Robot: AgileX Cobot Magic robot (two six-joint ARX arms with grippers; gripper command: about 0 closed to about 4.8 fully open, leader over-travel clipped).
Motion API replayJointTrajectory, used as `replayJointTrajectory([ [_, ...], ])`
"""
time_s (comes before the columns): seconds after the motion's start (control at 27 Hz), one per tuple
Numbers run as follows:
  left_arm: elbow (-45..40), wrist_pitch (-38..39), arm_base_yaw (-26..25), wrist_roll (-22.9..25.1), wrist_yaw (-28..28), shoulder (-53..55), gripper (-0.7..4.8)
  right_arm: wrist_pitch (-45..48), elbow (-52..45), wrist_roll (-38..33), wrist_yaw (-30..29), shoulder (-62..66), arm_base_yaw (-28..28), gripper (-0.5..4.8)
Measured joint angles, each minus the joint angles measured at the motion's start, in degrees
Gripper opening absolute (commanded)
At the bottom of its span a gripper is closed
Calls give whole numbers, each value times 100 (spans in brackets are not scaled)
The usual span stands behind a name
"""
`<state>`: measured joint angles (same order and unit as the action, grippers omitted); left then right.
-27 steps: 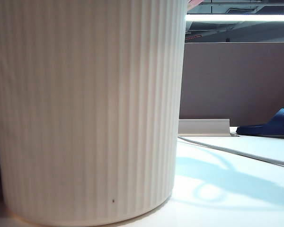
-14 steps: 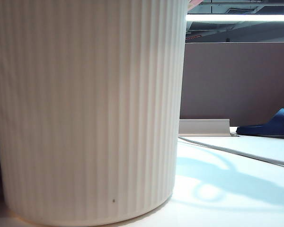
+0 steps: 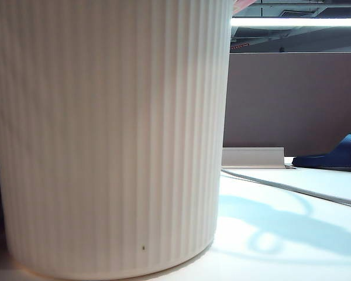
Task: Open the ring lid of the trash can, pull out the black garbage bag inside, and place it on the table.
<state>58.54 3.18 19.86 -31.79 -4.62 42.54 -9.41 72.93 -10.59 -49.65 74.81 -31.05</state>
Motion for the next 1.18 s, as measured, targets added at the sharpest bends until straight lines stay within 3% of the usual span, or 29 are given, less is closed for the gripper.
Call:
replayJointTrajectory([
  [0.37,306,251,0,2,564,-422,373,-20,0,214,4,-387,0,81],
  [0.52,326,505,0,57,1034,-833,373,-52,0,315,177,-745,0,81],
  [0.7,328,911,0,485,1475,-1375,372,-125,2,385,415,-1187,0,81],
  [1.18,337,2717,0,2157,1510,-3139,362,-1757,2,1211,1987,-2796,-2,81],
])
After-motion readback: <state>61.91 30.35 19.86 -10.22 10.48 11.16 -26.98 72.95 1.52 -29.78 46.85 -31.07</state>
